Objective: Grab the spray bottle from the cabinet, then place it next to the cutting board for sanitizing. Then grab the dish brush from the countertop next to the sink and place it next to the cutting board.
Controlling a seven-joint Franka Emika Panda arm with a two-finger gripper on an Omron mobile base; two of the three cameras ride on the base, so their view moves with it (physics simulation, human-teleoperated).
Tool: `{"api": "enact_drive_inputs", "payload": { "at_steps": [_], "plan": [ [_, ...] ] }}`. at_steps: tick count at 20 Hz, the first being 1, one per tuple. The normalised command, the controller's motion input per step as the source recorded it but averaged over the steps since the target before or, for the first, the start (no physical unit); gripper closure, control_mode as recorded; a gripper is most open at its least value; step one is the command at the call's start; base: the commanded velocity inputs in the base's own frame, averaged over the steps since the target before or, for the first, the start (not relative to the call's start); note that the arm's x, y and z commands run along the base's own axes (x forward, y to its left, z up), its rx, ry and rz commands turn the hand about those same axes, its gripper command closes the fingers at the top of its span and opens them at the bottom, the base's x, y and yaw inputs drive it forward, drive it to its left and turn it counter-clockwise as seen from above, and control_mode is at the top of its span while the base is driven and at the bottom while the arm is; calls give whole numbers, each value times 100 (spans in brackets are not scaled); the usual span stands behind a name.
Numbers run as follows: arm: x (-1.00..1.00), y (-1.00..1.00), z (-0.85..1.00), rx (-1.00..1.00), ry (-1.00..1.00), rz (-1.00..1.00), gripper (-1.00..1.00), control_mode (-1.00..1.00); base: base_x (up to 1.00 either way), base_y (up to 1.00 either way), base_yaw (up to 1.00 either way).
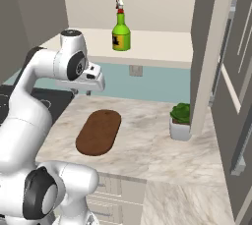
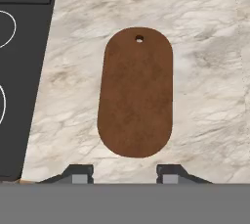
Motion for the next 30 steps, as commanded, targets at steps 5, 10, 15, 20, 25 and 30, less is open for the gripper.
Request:
{"api": "enact_drive_inputs", "payload": {
  "at_steps": [5, 10, 15, 20, 25, 30],
  "plan": [
    [-38, 0, 0, -1, -6, 0, -100, -100, 0, 0, 0],
    [-92, -7, 4, -4, -29, 1, -100, -100, 0, 0, 0],
    [-91, -27, 42, -2, -55, 0, -100, -100, 0, 0, 0],
    [-65, -34, 52, 0, -60, 0, -100, -100, 0, 0, 0],
    [-47, -29, 68, 0, -52, 0, -100, -100, 0, 0, 0],
    [-40, -29, 76, 0, -40, 0, -100, -100, 0, 0, 0]
  ]
}}
